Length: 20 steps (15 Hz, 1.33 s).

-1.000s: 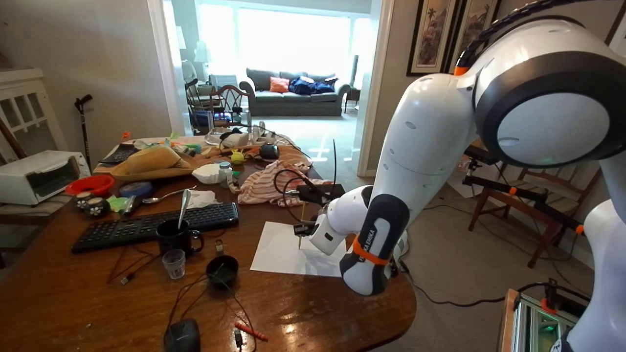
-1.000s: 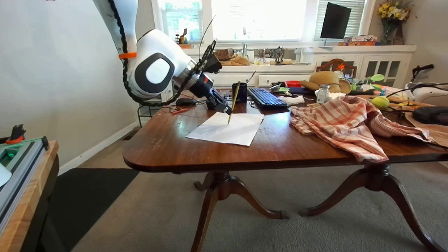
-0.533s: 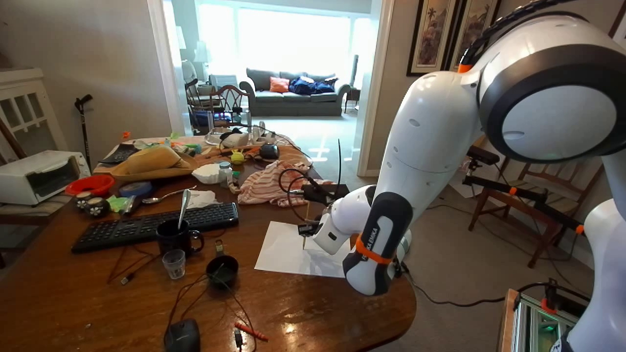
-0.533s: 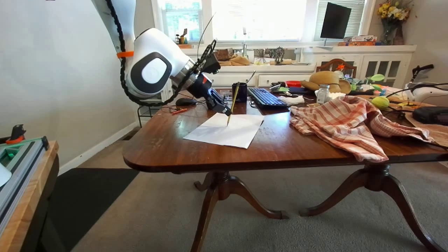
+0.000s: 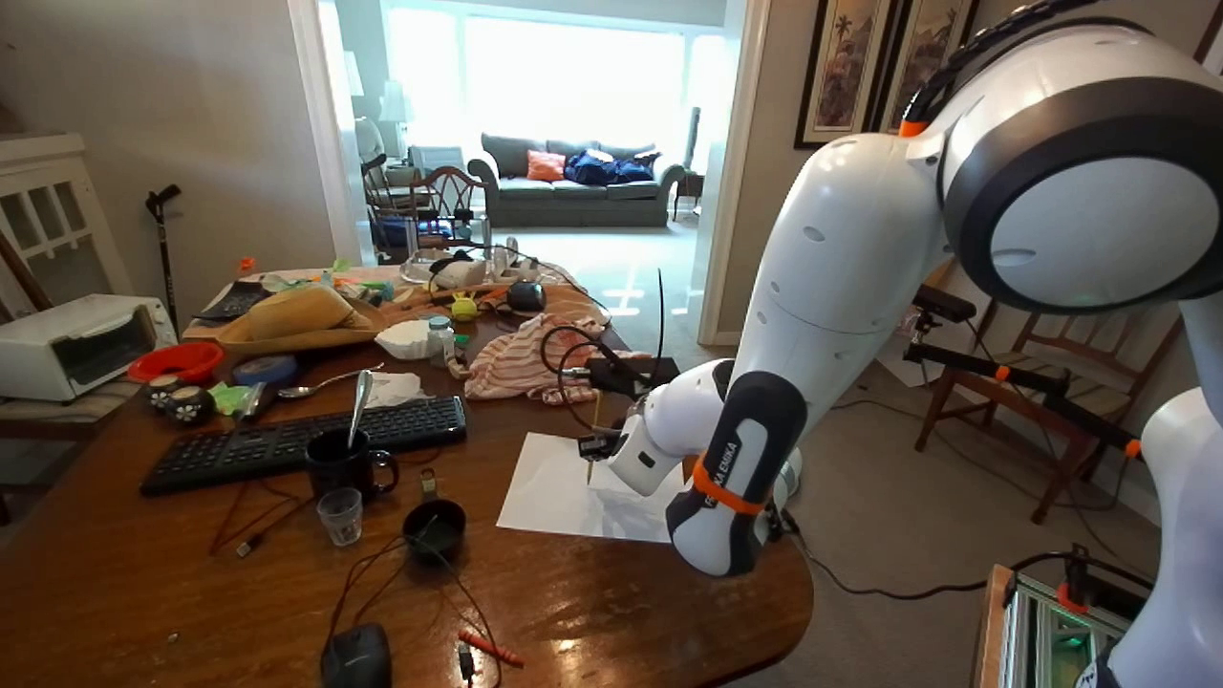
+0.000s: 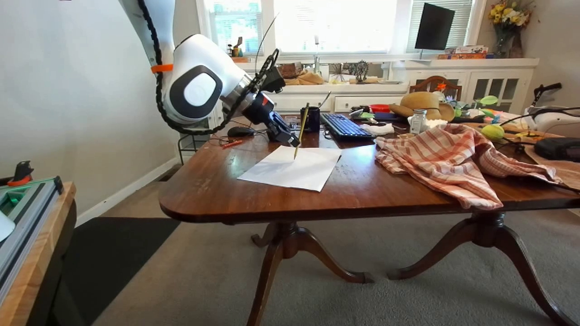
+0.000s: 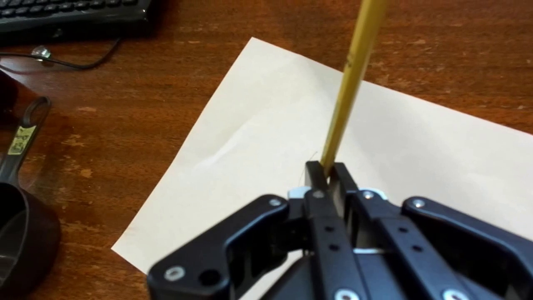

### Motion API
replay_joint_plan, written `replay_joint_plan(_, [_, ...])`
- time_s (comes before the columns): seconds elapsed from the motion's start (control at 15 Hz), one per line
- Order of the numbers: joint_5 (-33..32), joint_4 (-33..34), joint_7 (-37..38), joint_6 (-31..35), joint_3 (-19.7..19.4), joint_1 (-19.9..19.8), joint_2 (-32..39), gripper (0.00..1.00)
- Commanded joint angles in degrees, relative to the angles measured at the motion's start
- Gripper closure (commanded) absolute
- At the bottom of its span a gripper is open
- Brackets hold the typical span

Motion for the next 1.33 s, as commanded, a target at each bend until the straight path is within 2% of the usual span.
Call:
replay_joint_plan(0.0, [2.3, -1.74, -3.18, -0.07, 0.2, 0.45, -2.6, 0.98])
replay_joint_plan(0.6, [4.33, -3.96, -4.54, -0.63, 1.21, -0.1, -3.52, 0.98])
replay_joint_plan(1.27, [4.4, -2.18, -4.09, -0.6, 2.05, -1.11, -1.67, 0.98])
